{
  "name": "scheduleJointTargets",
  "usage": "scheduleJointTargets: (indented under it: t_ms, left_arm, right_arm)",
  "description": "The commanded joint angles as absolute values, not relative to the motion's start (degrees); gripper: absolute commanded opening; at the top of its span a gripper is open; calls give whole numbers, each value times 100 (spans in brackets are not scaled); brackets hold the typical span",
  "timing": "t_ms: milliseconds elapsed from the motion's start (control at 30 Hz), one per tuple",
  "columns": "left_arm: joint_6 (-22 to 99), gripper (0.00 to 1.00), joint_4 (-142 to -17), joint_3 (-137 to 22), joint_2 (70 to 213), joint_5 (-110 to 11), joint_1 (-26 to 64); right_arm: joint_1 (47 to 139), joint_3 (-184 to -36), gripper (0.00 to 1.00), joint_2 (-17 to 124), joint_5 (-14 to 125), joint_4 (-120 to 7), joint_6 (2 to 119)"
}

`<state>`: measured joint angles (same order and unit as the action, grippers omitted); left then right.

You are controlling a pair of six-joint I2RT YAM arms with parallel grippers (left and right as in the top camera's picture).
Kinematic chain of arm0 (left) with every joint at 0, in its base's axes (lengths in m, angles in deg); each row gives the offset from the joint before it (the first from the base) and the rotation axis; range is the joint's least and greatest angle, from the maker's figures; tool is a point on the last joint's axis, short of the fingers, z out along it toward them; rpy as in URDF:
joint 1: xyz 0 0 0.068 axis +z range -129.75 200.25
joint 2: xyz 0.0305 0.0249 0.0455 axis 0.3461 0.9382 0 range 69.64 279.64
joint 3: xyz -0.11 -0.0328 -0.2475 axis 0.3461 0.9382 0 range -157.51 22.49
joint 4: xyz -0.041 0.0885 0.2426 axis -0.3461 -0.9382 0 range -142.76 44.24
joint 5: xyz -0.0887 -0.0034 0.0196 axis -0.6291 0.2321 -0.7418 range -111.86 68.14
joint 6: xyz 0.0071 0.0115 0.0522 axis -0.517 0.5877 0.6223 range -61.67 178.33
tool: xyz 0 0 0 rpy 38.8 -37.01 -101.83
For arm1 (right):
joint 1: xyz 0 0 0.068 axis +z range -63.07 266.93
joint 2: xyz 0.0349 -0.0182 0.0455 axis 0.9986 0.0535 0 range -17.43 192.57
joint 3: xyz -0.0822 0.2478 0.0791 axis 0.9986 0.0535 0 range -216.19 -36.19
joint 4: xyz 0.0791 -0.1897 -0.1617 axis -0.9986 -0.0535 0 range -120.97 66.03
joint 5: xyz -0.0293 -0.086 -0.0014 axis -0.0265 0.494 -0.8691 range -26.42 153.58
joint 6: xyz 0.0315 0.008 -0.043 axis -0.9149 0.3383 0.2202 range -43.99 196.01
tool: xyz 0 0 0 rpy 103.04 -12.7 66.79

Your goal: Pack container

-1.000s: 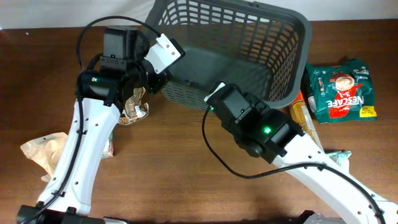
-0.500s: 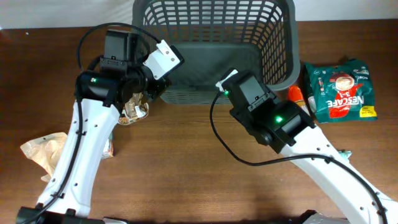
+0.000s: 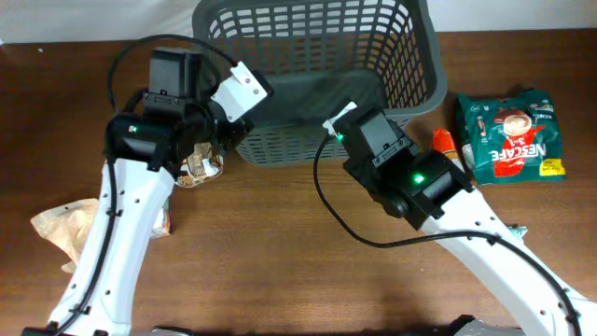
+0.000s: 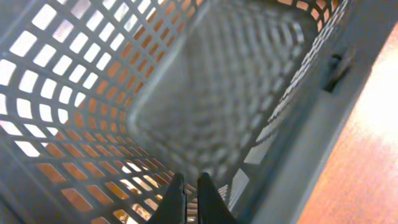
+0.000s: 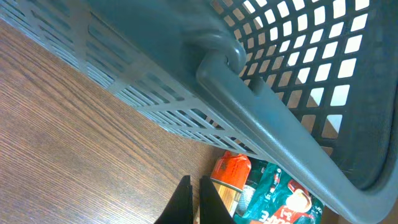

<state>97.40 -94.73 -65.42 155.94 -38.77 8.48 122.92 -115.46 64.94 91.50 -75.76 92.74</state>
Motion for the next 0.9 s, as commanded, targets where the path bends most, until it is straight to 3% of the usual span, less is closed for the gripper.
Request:
scheduleJointTargets:
  t_ms: [0,33,100,133,233,333,400,600,767,867]
  left_arm:
    - [9826,2,-9101,-6462,15489,-3691,867]
    - [9784,6,-8867,-6462,15489,-3543,867]
    - [9489,30,-8356,-6462,15489,-3186,867]
    - [9316,40,-8067,-6466,15489,-2992,867]
    - [8923,49,-7372,-6545,15489,-2644,867]
    - [8519,49,-7112,-6807,15489,-2472,920]
    - [8108,49,-7071,-7065,15487,-2192,981]
    - [7220,32,-7084,-7791,15292,-1103,1197]
    - [6967,23,-7505,-7885,14785,-223,1390]
    - [5859,21,-8950,-7882,14372,387,1630]
  right_arm:
    - [12251,-11522,6,6470,9093,-7552,9250]
    - [12255,-11522,14,6470,9091,-7552,9248]
    - [12255,-11535,31,6468,9001,-7552,9213]
    - [12255,-11557,50,6461,8947,-7557,9161]
    - [12255,-11653,67,6424,8896,-7559,8892]
    - [12253,-11815,82,6323,8715,-7664,8710]
    - [12253,-11970,85,6245,8678,-7830,8544]
    - [12248,-12731,98,5753,8691,-8737,7891]
    - [12093,-13618,99,5123,9150,-9449,6942]
    - [11501,-14243,99,4570,9152,-9895,6356]
